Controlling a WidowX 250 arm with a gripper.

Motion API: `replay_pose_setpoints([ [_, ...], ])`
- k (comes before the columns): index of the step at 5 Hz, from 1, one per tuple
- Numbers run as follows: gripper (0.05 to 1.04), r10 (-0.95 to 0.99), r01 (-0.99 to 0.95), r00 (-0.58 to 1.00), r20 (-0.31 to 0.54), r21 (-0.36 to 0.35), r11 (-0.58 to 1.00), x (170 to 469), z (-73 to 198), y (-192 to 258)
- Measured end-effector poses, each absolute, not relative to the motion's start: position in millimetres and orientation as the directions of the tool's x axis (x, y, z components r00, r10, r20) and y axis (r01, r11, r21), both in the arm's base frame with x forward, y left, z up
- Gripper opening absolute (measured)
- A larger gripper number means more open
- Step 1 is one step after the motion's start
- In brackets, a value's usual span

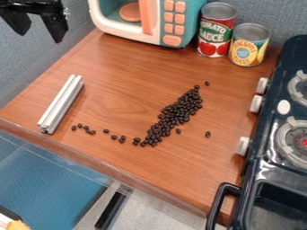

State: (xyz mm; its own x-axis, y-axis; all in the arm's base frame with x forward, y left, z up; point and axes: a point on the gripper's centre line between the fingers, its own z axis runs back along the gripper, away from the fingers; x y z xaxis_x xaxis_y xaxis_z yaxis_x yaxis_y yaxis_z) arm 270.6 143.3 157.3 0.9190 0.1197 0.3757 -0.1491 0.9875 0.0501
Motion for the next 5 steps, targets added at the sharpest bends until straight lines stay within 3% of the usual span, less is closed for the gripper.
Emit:
replay_pose_setpoints([
  [1,1.0,0.12,-0.143,0.93,0.347,0.041,0.989,272,147,143],
  [3,1.0,-0.259,0.226,0.933,0.252,0.153,0.962,364,76,108],
  [4,1.0,-0.33,0.294,0.907,0.263,0.165,0.941,404,54,104],
  [5,1.0,-0.319,0.29,0.911,0.262,0.142,0.946,430,51,108],
])
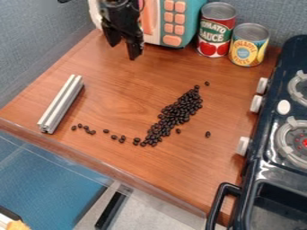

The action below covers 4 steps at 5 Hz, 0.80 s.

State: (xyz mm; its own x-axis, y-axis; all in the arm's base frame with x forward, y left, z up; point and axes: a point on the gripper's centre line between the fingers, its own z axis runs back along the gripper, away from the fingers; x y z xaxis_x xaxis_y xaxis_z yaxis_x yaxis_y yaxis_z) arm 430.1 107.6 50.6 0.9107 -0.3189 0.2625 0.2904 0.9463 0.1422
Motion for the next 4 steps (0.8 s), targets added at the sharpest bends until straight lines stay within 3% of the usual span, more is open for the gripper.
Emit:
replay_pose_setpoints([
  [1,1.0,-0.288,0.273,0.925,0.249,0.093,0.958,438,52,106],
  [2,1.0,-0.251,0.248,0.951,0.181,0.043,0.968,440,44,108],
  [4,1.0,-0.214,0.211,0.973,0.083,0.046,0.976,435,21,116],
])
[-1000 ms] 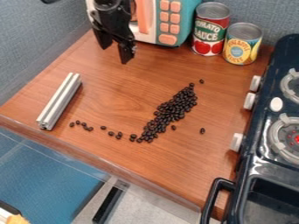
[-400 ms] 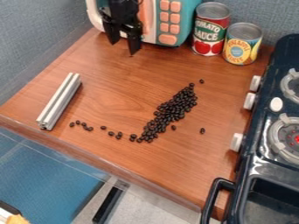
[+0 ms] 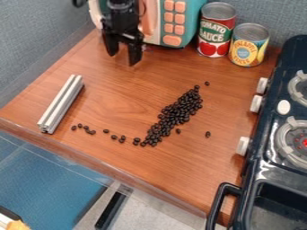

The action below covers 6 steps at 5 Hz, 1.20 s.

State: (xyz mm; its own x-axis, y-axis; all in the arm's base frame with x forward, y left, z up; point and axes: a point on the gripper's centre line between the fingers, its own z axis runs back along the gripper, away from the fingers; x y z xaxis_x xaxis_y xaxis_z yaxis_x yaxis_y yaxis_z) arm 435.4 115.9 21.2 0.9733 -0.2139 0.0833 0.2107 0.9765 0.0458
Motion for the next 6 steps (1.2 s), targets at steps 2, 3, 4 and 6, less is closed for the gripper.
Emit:
replay_pose_setpoints([
  [2,1.0,-0.242,0.228,0.966,0.091,0.139,0.964,430,10,121],
  [3,1.0,-0.242,0.224,0.964,0.108,0.15,0.963,428,9,121],
  [4,1.0,-0.217,0.203,0.968,0.128,0.117,0.972,426,12,120],
  [6,1.0,-0.12,0.105,0.937,0.327,0.065,0.992,415,93,136],
])
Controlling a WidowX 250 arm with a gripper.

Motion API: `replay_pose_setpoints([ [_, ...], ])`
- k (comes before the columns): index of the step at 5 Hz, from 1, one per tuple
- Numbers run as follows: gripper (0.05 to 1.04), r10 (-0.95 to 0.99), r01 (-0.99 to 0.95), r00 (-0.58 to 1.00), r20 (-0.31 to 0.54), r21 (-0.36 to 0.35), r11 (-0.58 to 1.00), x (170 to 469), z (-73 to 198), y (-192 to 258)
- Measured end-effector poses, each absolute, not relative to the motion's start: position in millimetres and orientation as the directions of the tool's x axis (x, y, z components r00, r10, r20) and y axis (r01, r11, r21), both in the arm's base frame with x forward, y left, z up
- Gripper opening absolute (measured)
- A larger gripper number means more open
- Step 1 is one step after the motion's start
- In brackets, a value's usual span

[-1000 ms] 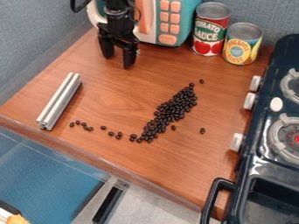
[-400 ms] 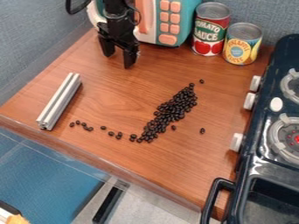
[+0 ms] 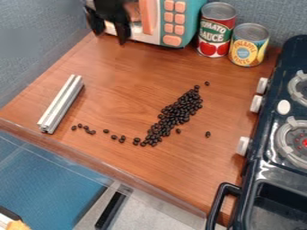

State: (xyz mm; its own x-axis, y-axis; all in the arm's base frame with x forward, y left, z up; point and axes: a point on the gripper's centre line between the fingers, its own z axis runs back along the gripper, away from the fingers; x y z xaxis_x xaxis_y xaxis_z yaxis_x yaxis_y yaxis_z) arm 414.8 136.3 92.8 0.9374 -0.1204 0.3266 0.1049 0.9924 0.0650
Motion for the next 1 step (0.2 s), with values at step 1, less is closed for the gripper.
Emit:
replay_pose_setpoints([
  [1,1.0,-0.133,0.095,0.93,0.344,0.126,0.988,399.2,117.4,140.7],
])
